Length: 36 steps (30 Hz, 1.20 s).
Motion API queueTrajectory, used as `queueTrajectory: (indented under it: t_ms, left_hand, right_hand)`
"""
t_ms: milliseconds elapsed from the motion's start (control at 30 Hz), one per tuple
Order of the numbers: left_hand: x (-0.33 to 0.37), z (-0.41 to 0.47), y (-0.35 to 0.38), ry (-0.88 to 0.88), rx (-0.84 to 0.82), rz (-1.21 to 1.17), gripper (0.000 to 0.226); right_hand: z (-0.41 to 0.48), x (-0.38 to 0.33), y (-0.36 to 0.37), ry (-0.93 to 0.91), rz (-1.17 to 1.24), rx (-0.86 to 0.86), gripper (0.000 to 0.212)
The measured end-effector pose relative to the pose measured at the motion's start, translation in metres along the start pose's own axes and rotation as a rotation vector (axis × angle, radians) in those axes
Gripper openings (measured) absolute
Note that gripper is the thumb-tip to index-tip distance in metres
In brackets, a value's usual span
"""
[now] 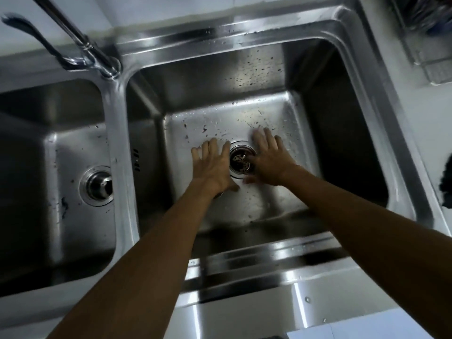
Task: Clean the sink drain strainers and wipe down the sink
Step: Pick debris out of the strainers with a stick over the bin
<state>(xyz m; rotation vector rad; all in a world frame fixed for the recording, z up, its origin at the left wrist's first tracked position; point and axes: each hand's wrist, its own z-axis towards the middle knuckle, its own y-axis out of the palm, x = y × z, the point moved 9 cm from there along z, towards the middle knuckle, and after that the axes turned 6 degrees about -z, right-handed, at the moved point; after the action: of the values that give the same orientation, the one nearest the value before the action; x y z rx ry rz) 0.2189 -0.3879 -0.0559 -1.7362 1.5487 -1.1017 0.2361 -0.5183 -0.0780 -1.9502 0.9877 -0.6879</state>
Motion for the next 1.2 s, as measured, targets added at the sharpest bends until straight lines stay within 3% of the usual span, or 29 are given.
queueTrajectory:
  t_ms: [200,333,467,533,633,733,1033,1200]
  left_hand:
    - [0.002,0.02,0.016,-0.004,-0.002,0.045,0.129]
    - [0.008,0.017,0.008,0.056,0.134,-0.026,0.1]
    - [0.022,0.01,0.004,0.099,0.141,-0.082,0.085]
    - [0.029,0.004,0.003,0.114,0.149,-0.067,0.08]
    - [0.041,-0.007,0.006,0.154,0.151,-0.031,0.067]
    - [0.054,-0.019,0.016,0.181,0.115,0.001,0.074]
    - [0.067,-0.028,0.036,0.182,0.047,0.057,0.096]
    - [0.067,-0.028,0.039,0.19,0.059,0.029,0.096]
  right_hand:
    - [0.01,-0.008,0.008,-0.048,-0.038,0.001,0.073]
    - [0.004,-0.006,-0.011,-0.08,-0.023,0.098,0.058]
    - [-0.014,-0.004,-0.023,-0.111,0.049,0.146,0.048]
    - [-0.026,0.0,-0.024,-0.092,0.074,0.174,0.054]
    - [-0.043,0.001,-0.02,-0.06,0.106,0.162,0.081]
    - [-0.056,0.001,-0.009,-0.062,0.087,0.066,0.099]
    - [-0.057,-0.002,0.003,-0.097,-0.006,-0.016,0.102]
    - [-0.052,-0.004,0.01,-0.08,-0.002,-0.004,0.104]
